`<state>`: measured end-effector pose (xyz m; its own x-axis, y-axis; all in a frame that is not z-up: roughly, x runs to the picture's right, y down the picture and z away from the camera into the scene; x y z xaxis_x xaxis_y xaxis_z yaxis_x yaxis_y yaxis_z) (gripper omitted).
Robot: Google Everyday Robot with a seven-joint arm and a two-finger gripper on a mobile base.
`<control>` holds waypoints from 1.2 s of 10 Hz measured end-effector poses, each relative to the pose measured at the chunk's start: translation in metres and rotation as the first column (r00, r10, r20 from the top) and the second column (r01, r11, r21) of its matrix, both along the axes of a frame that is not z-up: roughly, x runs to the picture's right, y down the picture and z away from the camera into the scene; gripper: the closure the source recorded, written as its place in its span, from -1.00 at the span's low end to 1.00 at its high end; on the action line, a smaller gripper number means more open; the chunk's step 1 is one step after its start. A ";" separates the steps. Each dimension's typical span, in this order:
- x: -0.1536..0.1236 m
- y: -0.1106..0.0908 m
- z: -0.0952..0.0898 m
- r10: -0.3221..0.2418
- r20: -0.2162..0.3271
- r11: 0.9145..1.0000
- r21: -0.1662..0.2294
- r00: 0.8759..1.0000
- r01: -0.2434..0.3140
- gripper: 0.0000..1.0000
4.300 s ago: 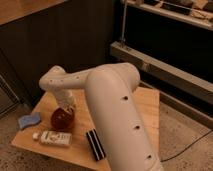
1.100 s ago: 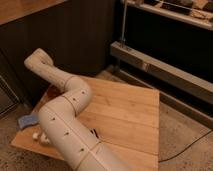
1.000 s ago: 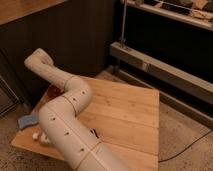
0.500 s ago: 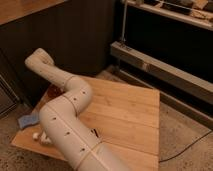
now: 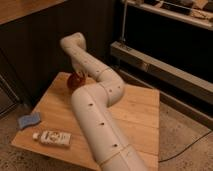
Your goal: Drag the ceramic bowl in a circle
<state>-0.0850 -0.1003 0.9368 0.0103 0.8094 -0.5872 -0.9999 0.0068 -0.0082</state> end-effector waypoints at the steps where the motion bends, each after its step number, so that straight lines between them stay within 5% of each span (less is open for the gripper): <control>1: 0.024 0.010 -0.004 -0.006 -0.017 1.000 -0.027 1.000 0.006 1.00; 4: 0.079 0.051 -0.018 -0.102 -0.081 0.989 -0.119 0.991 0.092 1.00; 7: 0.107 0.092 -0.034 -0.185 -0.102 0.966 -0.202 0.977 0.162 1.00; 10: 0.098 0.120 -0.058 -0.300 -0.023 0.923 -0.260 0.954 0.284 1.00; 12: 0.069 0.137 -0.077 -0.353 0.069 0.898 -0.256 0.933 0.358 1.00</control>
